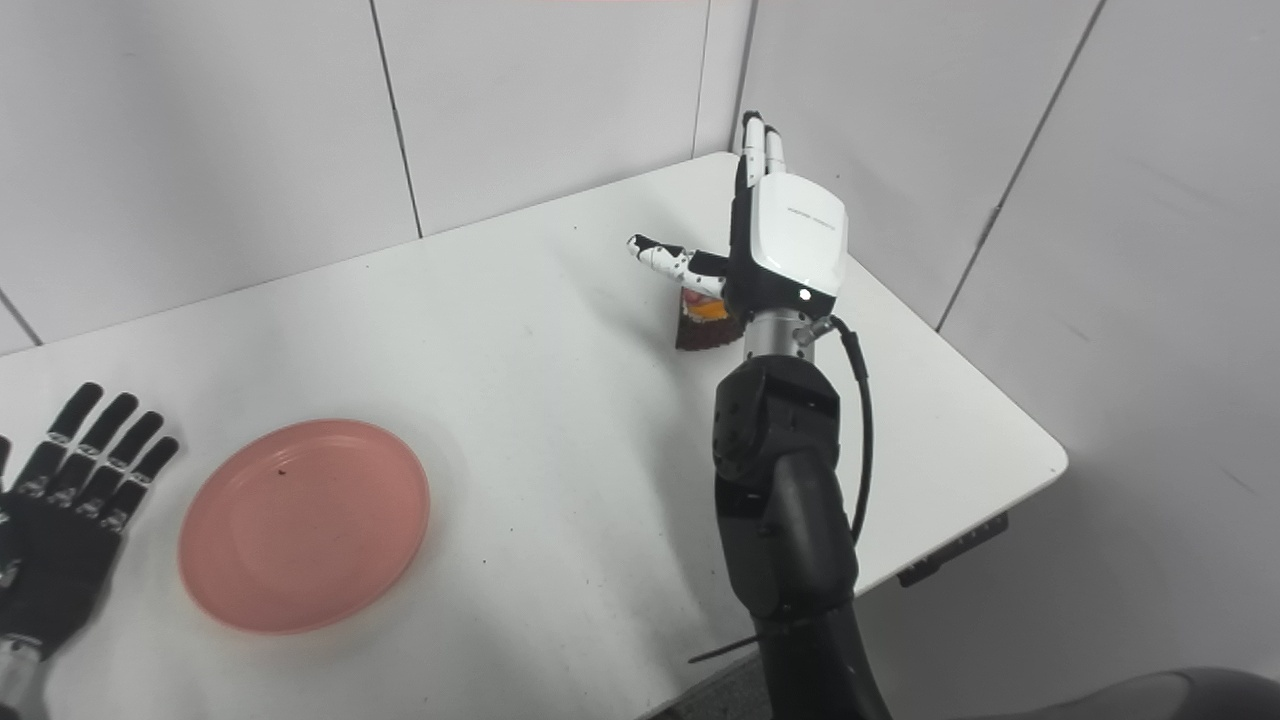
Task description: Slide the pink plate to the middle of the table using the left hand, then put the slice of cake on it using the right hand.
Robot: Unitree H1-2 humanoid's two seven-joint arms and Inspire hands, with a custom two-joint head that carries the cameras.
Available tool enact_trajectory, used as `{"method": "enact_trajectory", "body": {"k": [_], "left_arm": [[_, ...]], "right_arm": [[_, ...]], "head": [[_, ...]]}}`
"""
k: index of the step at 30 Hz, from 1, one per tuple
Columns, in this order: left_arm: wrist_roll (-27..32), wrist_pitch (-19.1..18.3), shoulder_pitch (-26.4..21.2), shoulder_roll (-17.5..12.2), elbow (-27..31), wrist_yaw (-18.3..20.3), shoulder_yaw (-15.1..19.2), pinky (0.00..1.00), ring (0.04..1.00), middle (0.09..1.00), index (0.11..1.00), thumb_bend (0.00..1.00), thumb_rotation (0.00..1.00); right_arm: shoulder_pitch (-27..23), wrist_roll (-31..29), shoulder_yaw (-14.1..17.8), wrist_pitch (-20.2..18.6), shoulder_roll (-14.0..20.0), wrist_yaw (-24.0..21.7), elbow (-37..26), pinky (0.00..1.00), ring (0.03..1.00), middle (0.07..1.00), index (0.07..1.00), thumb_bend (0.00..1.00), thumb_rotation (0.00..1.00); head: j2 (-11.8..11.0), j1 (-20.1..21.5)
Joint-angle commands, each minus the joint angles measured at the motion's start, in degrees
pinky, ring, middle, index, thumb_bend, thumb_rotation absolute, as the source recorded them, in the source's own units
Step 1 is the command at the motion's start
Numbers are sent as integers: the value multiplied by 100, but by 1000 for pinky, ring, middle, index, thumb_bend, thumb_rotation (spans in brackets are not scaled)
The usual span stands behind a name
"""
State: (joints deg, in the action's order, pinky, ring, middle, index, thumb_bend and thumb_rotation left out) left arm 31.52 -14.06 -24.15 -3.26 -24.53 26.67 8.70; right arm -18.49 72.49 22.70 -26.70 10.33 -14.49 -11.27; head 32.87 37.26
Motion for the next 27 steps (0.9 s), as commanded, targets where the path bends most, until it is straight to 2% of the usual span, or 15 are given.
{"method": "enact_trajectory", "body": {"k": [1,8,22,27], "left_arm": [[-156,-295,306,-71,-224,-276,5,866,858,856,851,377,1000],[-151,-293,293,-86,-261,-266,18,869,859,858,853,373,1000],[-175,-257,296,-101,-299,-222,-3,869,856,860,859,372,1000],[-183,-299,311,-92,-245,-271,-5,868,856,858,858,373,1000]], "right_arm": [[-247,-17,67,-21,164,108,16,762,892,978,1000,1000,661],[-289,-187,129,-21,183,198,347,773,908,978,1000,1000,661],[-394,-486,14,-21,257,228,810,699,885,976,1000,1000,698],[-424,-592,-64,-21,317,321,1006,676,844,926,1000,1000,703]], "head": [[6,5],[17,16],[40,4],[49,0]]}}
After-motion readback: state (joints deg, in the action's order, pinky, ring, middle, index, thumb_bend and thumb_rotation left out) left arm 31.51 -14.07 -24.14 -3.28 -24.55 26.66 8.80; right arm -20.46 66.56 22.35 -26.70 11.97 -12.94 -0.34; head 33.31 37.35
